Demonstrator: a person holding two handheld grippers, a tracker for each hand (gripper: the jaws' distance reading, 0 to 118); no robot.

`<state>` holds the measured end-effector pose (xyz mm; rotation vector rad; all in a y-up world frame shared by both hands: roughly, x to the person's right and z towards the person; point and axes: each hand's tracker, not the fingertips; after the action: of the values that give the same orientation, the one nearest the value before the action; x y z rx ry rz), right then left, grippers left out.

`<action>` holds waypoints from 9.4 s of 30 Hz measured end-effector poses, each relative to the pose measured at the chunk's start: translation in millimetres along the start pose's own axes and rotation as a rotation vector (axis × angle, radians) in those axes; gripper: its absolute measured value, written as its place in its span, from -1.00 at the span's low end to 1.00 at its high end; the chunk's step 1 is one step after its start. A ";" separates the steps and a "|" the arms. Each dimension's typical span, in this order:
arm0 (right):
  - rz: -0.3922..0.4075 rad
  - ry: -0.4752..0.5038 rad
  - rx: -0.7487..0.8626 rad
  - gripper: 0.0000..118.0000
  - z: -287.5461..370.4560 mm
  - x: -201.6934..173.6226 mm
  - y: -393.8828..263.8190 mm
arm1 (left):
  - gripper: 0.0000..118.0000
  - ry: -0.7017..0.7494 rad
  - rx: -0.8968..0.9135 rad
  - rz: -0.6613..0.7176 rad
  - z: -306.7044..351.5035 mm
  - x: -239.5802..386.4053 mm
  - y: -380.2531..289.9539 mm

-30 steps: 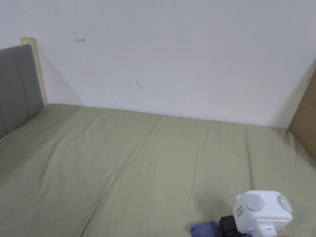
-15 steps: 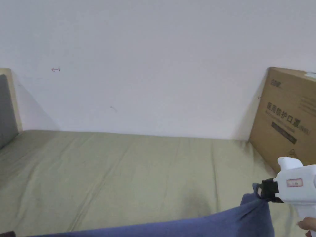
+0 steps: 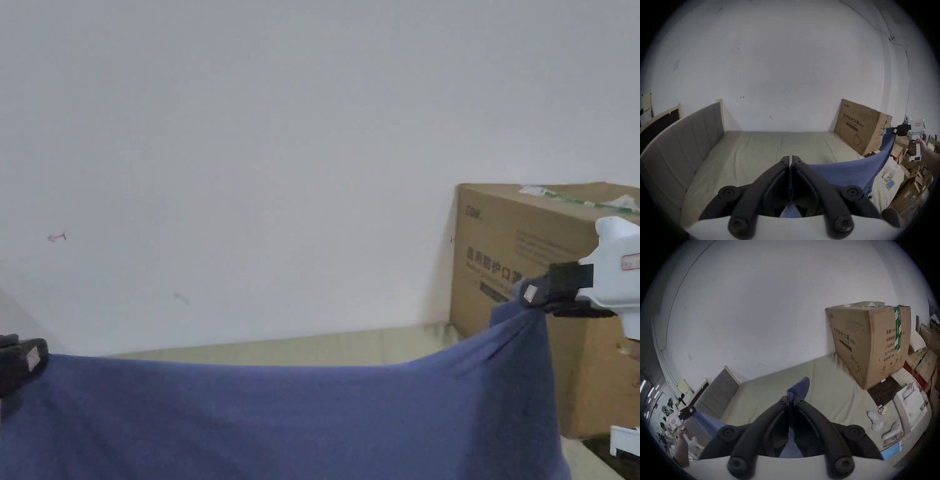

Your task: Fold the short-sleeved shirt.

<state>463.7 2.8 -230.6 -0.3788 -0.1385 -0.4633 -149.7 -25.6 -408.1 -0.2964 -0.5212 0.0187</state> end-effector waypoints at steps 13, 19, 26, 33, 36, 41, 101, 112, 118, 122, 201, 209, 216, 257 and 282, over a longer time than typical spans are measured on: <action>0.133 -0.100 0.118 -0.96 -55.3 -56.8 135.5 | -0.98 0.022 0.023 -0.005 -91.7 -11.9 98.6; 0.171 -0.196 0.202 -0.96 -105.2 -82.4 193.3 | -0.98 0.055 0.073 0.054 -148.6 -17.1 129.4; 0.257 -0.258 0.388 -0.96 -127.9 -101.0 231.9 | -0.98 0.087 0.187 0.025 -198.2 -16.8 157.1; 0.288 -0.270 0.376 -0.96 -160.0 -81.3 210.1 | -0.98 0.108 0.196 0.027 -230.4 -10.6 135.9; 0.277 -0.295 0.272 -0.96 -194.6 -51.9 147.5 | -0.98 0.116 0.081 0.073 -247.4 -10.5 81.2; 0.135 -0.353 -0.116 -0.96 -251.7 26.3 -31.2 | -0.98 0.121 -0.261 0.177 -260.7 -12.9 -82.1; 0.227 -0.072 0.143 -1.00 47.4 -48.2 -310.8 | -1.00 -0.072 -0.034 -0.003 90.2 115.9 -218.2; 0.205 -0.112 0.016 -1.00 50.6 -17.0 -332.1 | 0.22 0.080 -0.837 0.266 54.2 7.9 -306.4; 0.148 -0.123 -0.053 -1.00 45.0 -3.1 -340.6 | 0.65 0.180 -0.840 0.258 41.0 -2.2 -350.4; 0.123 -0.133 -0.091 -1.00 42.1 1.8 -345.1 | -0.51 0.105 -0.927 0.092 26.7 17.4 -375.6; 0.110 -0.100 -0.169 -1.00 -28.6 18.2 -299.1 | -1.00 0.073 -0.718 0.318 -63.8 -5.1 -271.1; 0.064 -0.124 -0.275 -1.00 -47.4 35.5 -314.2 | 0.80 0.164 -0.816 0.329 -113.9 -40.8 -336.6; 0.064 -0.136 -0.323 -1.00 -58.1 41.5 -321.6 | 1.00 0.194 -0.805 0.152 -127.5 -19.7 -380.0; 0.099 -0.247 -0.786 -0.92 6.1 153.9 -335.6 | -0.94 0.025 -0.843 0.300 37.4 -22.4 -336.5; 0.103 -0.014 -0.043 0.70 40.1 11.3 -257.9 | 0.67 0.131 -0.093 0.047 67.6 39.7 -190.5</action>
<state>353.2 -199.5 -107.6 -0.4289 -0.1217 -0.3621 -159.5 -185.7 -278.9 -0.3977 -0.3859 0.0210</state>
